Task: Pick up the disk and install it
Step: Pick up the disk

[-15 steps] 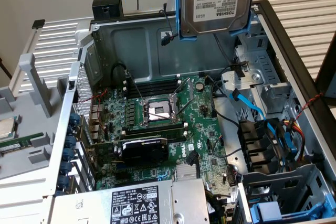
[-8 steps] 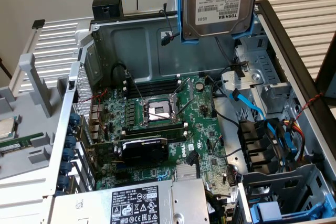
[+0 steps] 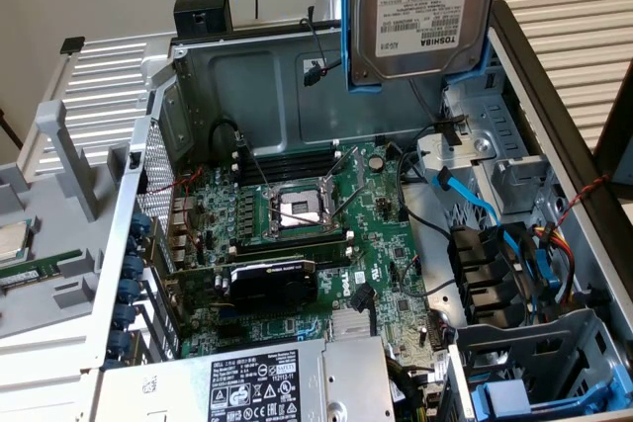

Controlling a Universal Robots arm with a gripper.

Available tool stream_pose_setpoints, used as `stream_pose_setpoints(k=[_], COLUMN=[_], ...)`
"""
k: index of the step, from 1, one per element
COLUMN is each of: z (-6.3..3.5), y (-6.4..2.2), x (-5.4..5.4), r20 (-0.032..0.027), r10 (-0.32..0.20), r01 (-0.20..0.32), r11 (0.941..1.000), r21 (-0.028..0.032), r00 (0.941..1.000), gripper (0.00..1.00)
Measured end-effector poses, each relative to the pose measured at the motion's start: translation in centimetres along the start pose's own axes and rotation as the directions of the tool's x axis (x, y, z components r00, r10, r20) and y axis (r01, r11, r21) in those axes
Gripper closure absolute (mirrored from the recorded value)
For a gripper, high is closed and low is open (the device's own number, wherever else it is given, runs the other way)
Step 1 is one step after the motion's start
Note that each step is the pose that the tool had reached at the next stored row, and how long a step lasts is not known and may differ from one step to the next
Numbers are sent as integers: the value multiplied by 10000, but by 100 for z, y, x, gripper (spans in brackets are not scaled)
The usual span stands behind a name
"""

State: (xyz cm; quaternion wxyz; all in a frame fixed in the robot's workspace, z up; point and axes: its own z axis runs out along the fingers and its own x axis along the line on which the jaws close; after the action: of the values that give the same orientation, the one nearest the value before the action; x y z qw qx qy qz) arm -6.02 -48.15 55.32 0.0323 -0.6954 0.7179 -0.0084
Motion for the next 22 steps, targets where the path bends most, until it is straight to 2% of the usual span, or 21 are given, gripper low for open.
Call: stream_pose_setpoints(k=[13, 22], z=[-2, 4], y=[-72, -197], x=[173, 212], r20=[-3, -3], r10=[59, 70], r01=[-59, -70], r11=[10000, 10000], r21=[2, 3], r00=[10000, 10000], gripper=[64, 64])
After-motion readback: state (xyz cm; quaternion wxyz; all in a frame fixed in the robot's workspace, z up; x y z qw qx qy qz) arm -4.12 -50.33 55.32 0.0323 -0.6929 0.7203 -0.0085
